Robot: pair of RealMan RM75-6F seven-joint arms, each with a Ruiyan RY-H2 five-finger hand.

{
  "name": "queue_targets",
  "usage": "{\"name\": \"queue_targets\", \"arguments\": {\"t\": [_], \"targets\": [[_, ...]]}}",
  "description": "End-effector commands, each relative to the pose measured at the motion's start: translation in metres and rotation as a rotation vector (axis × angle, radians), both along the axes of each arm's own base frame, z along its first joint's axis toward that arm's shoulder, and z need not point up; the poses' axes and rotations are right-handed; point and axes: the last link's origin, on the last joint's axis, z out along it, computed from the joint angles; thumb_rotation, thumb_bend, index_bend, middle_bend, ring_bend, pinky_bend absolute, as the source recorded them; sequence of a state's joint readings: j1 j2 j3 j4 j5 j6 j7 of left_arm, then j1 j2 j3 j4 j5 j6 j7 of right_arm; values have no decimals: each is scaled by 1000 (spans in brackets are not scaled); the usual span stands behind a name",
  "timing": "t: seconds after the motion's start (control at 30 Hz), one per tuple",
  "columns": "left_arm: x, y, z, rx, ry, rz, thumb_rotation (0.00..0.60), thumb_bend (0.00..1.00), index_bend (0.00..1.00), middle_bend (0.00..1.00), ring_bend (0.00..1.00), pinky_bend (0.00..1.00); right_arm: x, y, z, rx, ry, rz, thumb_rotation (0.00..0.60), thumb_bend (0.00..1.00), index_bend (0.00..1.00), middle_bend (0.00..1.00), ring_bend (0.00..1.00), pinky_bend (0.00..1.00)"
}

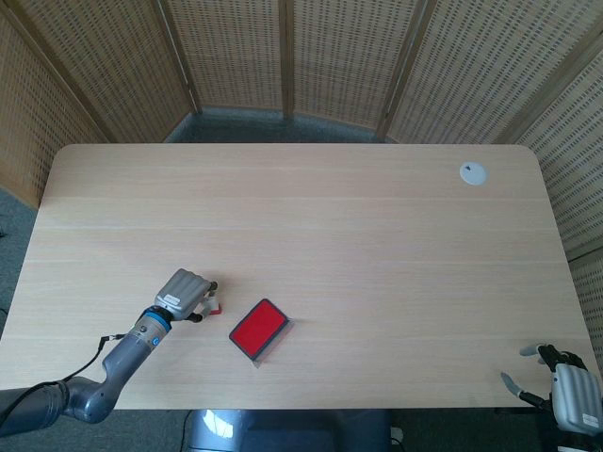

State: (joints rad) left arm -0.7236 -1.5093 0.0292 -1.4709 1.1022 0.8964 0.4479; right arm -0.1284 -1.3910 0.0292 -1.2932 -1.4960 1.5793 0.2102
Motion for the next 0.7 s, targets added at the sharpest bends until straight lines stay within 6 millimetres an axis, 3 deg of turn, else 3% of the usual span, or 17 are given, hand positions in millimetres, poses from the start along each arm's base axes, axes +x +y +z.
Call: {"name": "queue_targets", "arguments": {"t": [0.03,0.7], "targets": [[0,0,1,3,-2,-1,547,350,655,1000,1000,1000,0,0,0,-1,0,1,424,221,429,420,460,306],[2,-2,-1,-2,16,-17,544,337,655,1000,1000,1000,-1,0,1,-7,-1,1,424,221,428,422,464,306]]}}
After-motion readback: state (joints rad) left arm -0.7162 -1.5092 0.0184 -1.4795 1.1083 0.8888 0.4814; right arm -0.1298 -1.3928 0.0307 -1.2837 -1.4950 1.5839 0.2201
